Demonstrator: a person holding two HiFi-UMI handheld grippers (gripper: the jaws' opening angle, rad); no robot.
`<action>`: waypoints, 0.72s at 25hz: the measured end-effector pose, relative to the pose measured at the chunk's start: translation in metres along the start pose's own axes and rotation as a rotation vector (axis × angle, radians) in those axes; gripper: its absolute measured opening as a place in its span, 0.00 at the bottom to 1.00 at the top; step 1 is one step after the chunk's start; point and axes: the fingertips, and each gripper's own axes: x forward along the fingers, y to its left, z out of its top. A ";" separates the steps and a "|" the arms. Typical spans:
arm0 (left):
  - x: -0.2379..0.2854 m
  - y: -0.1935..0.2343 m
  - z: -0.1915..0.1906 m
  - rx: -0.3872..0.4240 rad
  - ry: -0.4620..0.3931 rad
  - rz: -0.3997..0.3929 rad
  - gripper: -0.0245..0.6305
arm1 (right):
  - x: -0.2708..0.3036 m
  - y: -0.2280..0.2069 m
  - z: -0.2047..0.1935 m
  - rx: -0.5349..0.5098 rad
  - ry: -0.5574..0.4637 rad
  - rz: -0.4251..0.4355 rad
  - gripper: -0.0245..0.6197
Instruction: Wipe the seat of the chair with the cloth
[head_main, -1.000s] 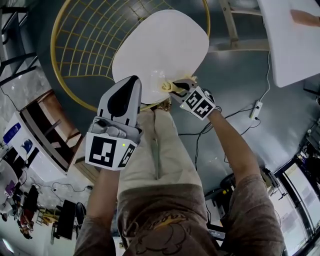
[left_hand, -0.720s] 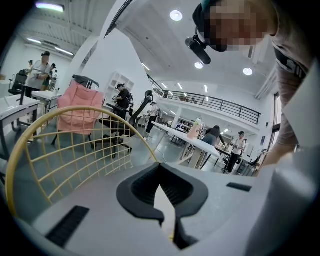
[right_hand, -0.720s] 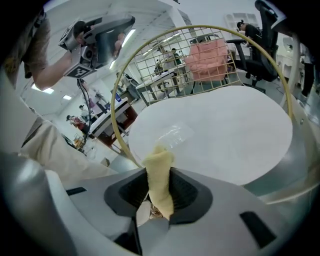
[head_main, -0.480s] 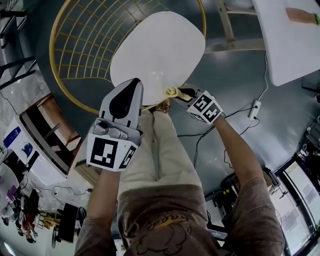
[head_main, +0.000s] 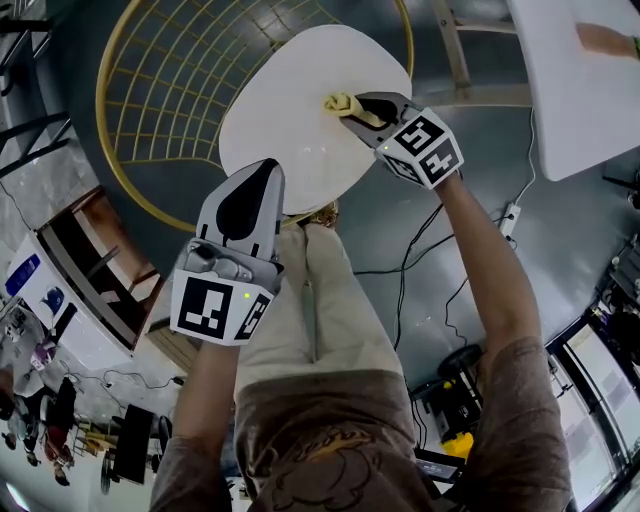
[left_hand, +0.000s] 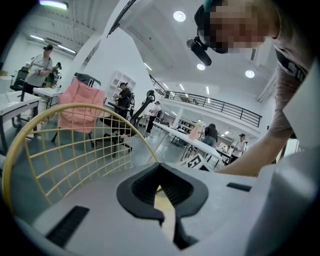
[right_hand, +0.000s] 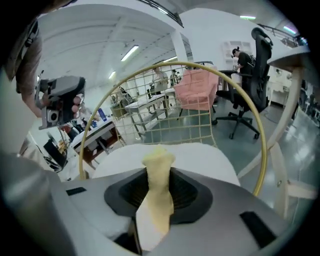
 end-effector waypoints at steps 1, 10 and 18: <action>0.001 0.001 0.000 -0.002 0.001 0.002 0.05 | 0.001 -0.011 0.012 -0.016 -0.006 -0.018 0.24; 0.014 0.011 0.003 -0.013 -0.001 0.012 0.05 | 0.018 -0.088 0.068 -0.167 0.048 -0.131 0.24; 0.037 0.020 0.008 -0.021 0.009 0.018 0.05 | 0.040 -0.120 0.071 -0.199 0.109 -0.146 0.24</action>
